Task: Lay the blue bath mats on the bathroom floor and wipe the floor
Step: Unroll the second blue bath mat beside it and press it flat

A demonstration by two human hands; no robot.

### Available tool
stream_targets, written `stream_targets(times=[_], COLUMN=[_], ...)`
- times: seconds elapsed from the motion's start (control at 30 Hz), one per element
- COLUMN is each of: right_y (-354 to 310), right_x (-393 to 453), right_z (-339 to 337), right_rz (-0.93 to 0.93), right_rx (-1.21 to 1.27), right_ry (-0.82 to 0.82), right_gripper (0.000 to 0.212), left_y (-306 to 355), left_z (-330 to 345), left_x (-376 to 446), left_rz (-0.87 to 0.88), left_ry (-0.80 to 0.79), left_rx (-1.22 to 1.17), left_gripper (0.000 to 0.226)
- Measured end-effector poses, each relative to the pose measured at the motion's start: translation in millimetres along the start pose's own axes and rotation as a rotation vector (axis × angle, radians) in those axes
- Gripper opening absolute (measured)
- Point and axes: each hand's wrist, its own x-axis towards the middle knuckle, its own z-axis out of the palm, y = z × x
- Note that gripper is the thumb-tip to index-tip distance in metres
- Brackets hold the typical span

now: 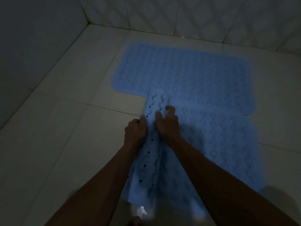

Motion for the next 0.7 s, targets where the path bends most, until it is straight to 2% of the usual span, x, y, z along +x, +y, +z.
stream_targets(times=[0.13, 0.3, 0.43, 0.57, 0.7], right_y=[-6, -18, -29, -36, -37], right_x=[11, 12, 16, 26, 36], right_z=[10, 35, 55, 71, 73], right_rz=[0.053, -0.031, -0.099, -0.107, -0.121], right_rx=[-0.019, -0.009, -0.215, -0.158, -0.209], right_ry=[-0.005, -0.054, -0.164, -0.192, -0.238], right_gripper=[0.059, 0.048, 0.051, 0.047, 0.047], left_y=[-8, -14, -21, -27, -38], left_z=[-14, -30, -44, -51, -49], left_x=[10, 21, 29, 32, 35], left_rz=[-0.014, -0.001, 0.006, 0.016, 0.042], left_ry=[0.040, 0.052, 0.054, 0.003, 0.111], left_rx=[-0.004, 0.020, 0.064, 0.125, 0.156], left_gripper=[0.063, 0.062, 0.071, 0.065, 0.047])
